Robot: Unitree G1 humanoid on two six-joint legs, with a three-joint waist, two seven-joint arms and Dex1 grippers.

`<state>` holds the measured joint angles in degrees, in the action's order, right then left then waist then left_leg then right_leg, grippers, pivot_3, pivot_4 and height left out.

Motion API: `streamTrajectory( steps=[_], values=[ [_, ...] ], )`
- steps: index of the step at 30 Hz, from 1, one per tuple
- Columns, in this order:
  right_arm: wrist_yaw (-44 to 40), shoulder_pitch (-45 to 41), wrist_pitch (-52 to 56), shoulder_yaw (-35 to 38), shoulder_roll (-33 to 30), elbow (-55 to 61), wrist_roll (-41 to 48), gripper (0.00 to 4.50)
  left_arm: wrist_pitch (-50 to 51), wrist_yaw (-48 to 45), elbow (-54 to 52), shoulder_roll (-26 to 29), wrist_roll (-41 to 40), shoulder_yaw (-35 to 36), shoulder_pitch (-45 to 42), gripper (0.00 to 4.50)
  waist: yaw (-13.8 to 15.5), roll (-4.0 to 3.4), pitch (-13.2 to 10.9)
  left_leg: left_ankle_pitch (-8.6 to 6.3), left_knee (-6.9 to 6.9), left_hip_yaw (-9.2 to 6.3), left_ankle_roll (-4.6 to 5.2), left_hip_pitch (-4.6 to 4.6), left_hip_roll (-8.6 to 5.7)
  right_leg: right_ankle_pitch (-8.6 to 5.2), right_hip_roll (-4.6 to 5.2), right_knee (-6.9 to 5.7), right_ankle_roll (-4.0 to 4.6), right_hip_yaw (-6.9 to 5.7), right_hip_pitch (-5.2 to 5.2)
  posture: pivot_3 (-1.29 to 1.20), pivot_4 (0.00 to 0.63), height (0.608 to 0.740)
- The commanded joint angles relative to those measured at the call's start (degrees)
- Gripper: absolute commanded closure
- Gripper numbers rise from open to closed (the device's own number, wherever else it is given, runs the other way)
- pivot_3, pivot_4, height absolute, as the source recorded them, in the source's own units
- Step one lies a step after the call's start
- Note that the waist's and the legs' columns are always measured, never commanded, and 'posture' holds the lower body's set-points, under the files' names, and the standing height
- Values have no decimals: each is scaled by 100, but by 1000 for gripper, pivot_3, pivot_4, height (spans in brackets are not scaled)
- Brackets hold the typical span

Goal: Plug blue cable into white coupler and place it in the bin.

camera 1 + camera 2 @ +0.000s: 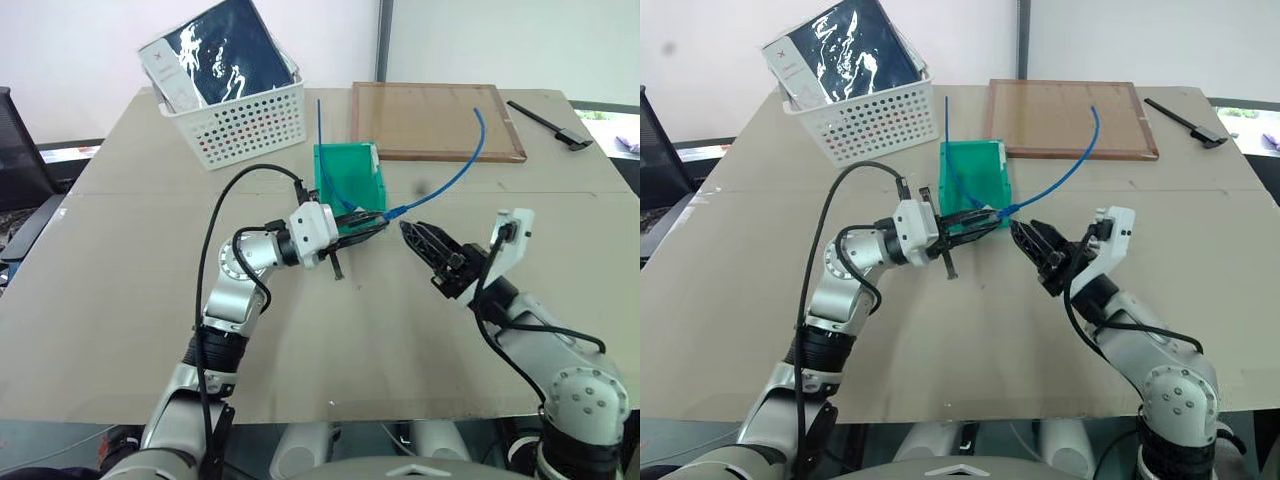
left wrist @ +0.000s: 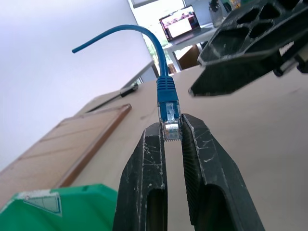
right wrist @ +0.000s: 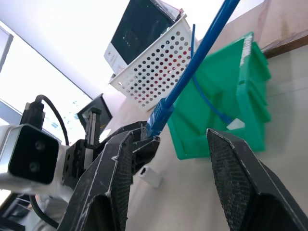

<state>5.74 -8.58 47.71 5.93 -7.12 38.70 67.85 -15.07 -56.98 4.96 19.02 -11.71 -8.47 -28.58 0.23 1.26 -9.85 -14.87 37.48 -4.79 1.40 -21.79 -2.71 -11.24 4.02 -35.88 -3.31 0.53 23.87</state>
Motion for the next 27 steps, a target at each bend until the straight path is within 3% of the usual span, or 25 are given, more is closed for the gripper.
streamTrajectory(
  steps=[1, 8, 10, 18, 19, 21, 22, 27],
  values=[
    [43, -194, -154, -80, -2, -22, 213, 2202, -176, 88, -172, -9, 9, -19, -48, 4500, -18, 0, 0, 0, 0, -2, 0, 0, 0, 0, -1, -1, 0, -1, 0, 0, 150, 740],
    [32, -487, -279, -127, -43, -299, 341, 2202, -174, 145, -294, 13, -27, -51, 35, 4500, -102, 0, 0, 0, 0, -2, 1, 0, 0, 0, -1, -3, -1, 0, 1, 0, 150, 740],
    [48, -516, -325, -123, -45, -328, 389, 3083, -178, 152, -301, 24, -34, -42, 52, 4500, -104, 0, 0, 0, 0, -2, 0, 1, 1, 0, -2, -3, -1, 0, 1, 0, 150, 740],
    [67, -517, -394, -141, -163, -357, 524, 3083, -169, 166, -294, 45, -63, -20, 80, 4500, -103, -1, 0, 0, 0, -2, 1, 0, 1, 0, -2, -3, -1, 0, 1, 0, 150, 740],
    [64, -521, -399, -145, -179, -367, 539, 3508, -174, 165, -289, 43, -63, -22, 77, 4500, -103, -1, 0, 0, 0, -2, 1, 0, 0, 0, -2, -3, -1, 0, 1, 0, 150, 740],
    [53, -531, -411, -152, -201, -388, 578, 3884, -180, 162, -269, 40, -66, -23, 71, 4500, -103, -1, 0, 0, 0, -2, 1, 0, 1, 0, -2, -3, -1, 0, 1, 0, 150, 740],
    [35, -534, -413, -162, -212, -393, 598, 4357, -186, 160, -255, 40, -70, -18, 71, 4500, -102, -1, -1, 0, 0, -2, 1, 0, 1, 1, -2, -3, -1, 0, 1, 0, 150, 740],
    [-30, -527, -376, -261, -279, -381, 674, 4440, -190, 179, -192, 21, -64, -11, 44, 4500, -103, -1, -1, 0, 0, -2, 1, 0, 1, 0, -2, -3, -1, 1, 1, 0, 150, 740]
  ],
)
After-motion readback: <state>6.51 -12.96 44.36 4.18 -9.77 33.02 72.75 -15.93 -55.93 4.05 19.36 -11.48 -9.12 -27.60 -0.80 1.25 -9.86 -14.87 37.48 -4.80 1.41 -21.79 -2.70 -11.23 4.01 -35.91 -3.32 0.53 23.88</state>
